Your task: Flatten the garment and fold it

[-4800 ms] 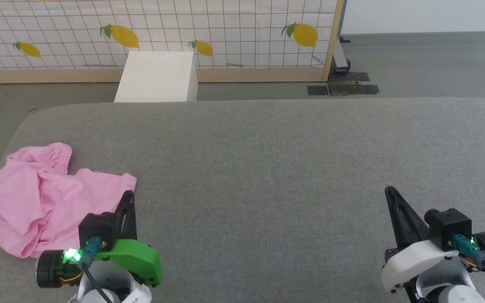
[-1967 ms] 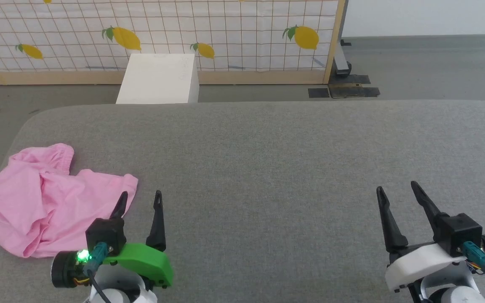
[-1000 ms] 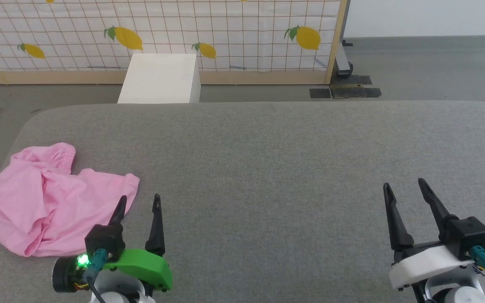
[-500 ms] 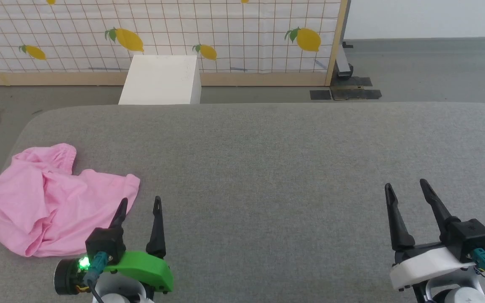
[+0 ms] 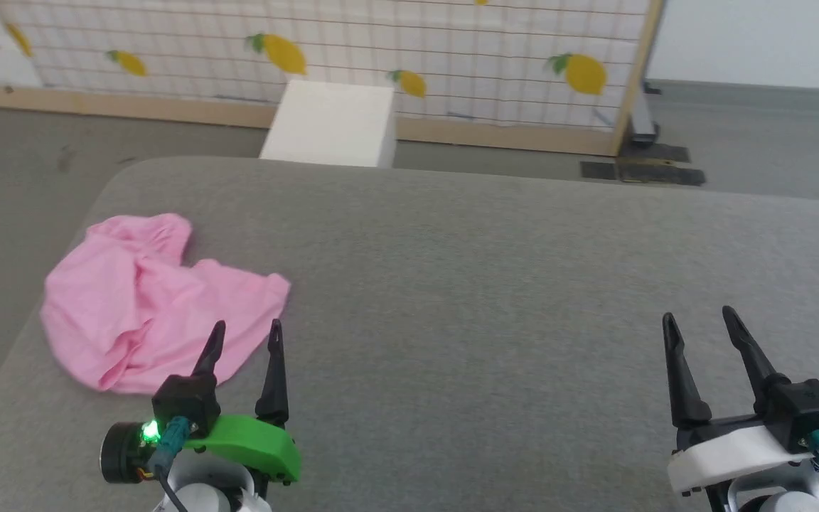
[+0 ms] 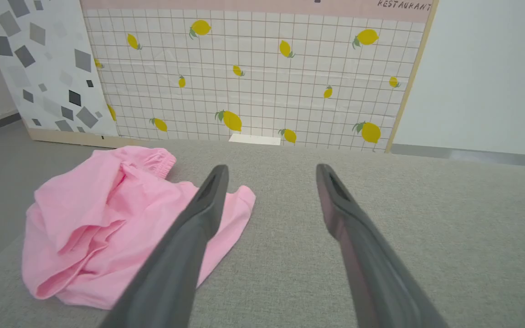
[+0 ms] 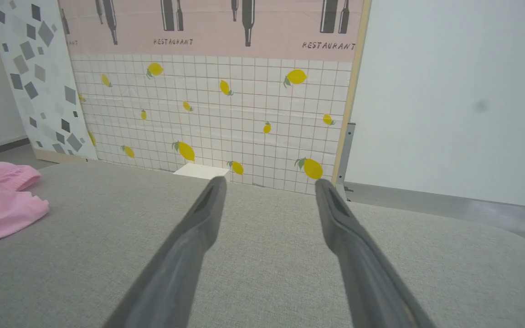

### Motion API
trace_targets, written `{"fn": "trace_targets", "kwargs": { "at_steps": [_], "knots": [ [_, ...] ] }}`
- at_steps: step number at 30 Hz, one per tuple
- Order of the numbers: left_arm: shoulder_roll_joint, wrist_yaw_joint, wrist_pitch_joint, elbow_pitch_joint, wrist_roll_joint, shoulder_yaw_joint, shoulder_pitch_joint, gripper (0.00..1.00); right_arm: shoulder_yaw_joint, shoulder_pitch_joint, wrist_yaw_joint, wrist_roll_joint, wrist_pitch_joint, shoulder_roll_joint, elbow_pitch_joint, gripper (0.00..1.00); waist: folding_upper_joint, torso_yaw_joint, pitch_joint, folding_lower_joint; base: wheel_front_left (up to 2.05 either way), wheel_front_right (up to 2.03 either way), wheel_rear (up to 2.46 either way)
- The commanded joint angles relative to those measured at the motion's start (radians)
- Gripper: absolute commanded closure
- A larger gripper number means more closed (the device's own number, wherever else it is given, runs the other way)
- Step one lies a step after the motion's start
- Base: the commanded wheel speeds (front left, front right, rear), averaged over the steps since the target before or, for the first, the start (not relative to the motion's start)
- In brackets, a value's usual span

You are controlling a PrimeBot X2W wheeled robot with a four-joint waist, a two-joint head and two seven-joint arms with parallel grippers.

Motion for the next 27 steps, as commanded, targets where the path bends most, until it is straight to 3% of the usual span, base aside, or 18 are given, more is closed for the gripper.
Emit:
{"fn": "trace_targets", "kwargs": {
  "at_steps": [1,17,22,27],
  "knots": [
    [0.004,0.003,-0.010,0.008,-0.012,0.005,-0.013,0.00,0.002,0.001,-0.001,0.002,-0.012,0.002,0.002,0.00,0.0000,0.109,0.003,0.0000,0.00,0.00,0.00],
    [0.024,0.011,-0.042,0.022,-0.026,0.023,0.004,0.00,0.012,-0.002,-0.002,0.014,-0.044,0.002,0.019,0.00,0.0000,0.511,-0.010,0.0000,0.00,0.00,0.00],
    [0.024,0.010,-0.042,0.021,-0.031,0.027,0.012,0.00,0.022,-0.008,-0.002,0.014,-0.044,0.002,0.022,0.00,0.0000,0.575,-0.010,0.0000,-0.01,-0.01,-0.01],
    [0.022,0.013,-0.042,0.018,-0.032,0.025,0.021,0.00,0.025,-0.006,-0.002,0.016,-0.044,0.002,0.023,0.00,0.0000,0.584,-0.011,0.0000,-0.15,-0.15,-0.15]
  ]
}}
